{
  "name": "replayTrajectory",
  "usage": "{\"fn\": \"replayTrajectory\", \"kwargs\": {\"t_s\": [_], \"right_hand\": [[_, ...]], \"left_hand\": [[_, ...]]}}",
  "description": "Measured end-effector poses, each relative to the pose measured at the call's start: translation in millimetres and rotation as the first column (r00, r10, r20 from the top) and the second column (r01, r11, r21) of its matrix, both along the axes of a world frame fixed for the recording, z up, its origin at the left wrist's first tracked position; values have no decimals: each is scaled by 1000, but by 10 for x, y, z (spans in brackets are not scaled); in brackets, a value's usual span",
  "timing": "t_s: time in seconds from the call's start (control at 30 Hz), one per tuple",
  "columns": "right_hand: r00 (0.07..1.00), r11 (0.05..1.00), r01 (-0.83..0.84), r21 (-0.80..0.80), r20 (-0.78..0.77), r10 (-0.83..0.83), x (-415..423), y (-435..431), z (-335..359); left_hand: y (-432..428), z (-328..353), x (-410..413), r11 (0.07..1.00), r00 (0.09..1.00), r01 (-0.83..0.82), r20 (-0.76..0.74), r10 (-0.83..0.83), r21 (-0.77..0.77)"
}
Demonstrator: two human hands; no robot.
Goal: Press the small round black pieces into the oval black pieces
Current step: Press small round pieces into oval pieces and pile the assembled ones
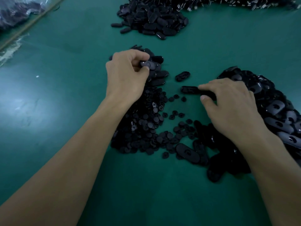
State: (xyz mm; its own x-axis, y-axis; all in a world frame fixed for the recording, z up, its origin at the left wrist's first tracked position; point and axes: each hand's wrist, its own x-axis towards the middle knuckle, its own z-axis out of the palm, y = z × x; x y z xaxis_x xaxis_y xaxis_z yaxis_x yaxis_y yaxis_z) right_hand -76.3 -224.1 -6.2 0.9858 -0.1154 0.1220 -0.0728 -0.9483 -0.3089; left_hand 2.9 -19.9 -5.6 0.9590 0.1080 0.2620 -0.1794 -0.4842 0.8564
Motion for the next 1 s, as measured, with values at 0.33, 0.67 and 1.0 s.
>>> {"fn": "replayTrajectory", "kwargs": {"t_s": [0.33,0.67,1.0], "right_hand": [[981,989,3,146,193,-32,-15,-14,0],[901,921,-94,377,426,-83,12,26,10],[931,450,-350,822,360,68,56,157,-4]], "left_hand": [[56,-54,156,974,998,-58,-3,60,218],[-22,70,-12,974,998,7,59,-21,224],[-128,94,-424,893,894,441,-38,-446,-96]]}}
